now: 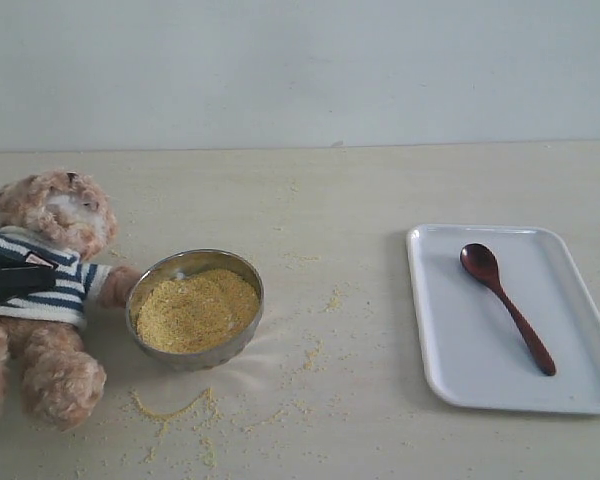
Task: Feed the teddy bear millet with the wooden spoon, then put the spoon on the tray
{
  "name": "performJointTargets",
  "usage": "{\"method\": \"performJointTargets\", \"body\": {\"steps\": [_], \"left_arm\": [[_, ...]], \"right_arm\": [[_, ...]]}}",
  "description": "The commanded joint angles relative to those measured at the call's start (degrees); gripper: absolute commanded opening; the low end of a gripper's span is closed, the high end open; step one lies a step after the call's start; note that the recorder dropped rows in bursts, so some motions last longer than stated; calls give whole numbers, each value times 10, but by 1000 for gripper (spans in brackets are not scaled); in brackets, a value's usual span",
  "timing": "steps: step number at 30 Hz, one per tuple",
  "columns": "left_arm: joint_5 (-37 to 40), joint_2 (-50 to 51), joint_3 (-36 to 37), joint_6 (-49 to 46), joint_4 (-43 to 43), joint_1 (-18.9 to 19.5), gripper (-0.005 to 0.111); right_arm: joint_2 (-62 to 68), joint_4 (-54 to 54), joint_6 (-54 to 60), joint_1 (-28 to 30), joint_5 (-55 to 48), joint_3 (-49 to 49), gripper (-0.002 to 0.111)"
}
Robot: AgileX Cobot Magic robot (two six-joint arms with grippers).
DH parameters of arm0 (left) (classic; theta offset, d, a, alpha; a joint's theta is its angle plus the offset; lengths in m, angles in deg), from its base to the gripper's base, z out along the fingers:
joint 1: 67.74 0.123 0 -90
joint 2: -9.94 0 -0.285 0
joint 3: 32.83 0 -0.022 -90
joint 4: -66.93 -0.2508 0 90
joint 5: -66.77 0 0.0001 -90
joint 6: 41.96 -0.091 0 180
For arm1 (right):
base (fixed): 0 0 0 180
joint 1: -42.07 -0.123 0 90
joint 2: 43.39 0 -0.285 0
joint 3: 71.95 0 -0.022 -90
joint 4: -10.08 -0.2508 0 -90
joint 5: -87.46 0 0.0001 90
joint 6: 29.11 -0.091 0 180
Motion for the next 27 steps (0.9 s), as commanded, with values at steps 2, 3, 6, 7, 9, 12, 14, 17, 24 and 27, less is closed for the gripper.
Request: {"method": "performJointTargets", "body": {"steps": [2, 3, 6, 7, 9, 12, 14, 17, 24, 27], "left_arm": [[44, -31, -4, -36, -34, 4, 70], [42, -42, -6, -40, -46, 7, 70], [15, -77, -9, -40, -79, 14, 70], [-1, -92, -9, -40, -91, 17, 70], [-22, -111, -9, -40, -113, 20, 70], [-35, -125, -9, 13, -128, 20, 75], [-35, -124, -9, 72, -125, 20, 83], [-35, -119, -9, 80, -125, 20, 88], [-35, -119, -12, 66, -122, 20, 88], [-38, -121, -21, 57, -125, 20, 88]], "right_arm": [[-3, -2, 0, 1, 5, 0, 0], [-3, -2, 0, 1, 5, 0, 0], [-3, -2, 0, 1, 5, 0, 0], [-3, -2, 0, 1, 5, 0, 0], [-3, -2, 0, 1, 5, 0, 0], [-3, -2, 0, 1, 5, 0, 0], [-3, -2, 0, 1, 5, 0, 0], [-3, -2, 0, 1, 5, 0, 0], [-3, -2, 0, 1, 5, 0, 0], [-3, -2, 0, 1, 5, 0, 0]]}}
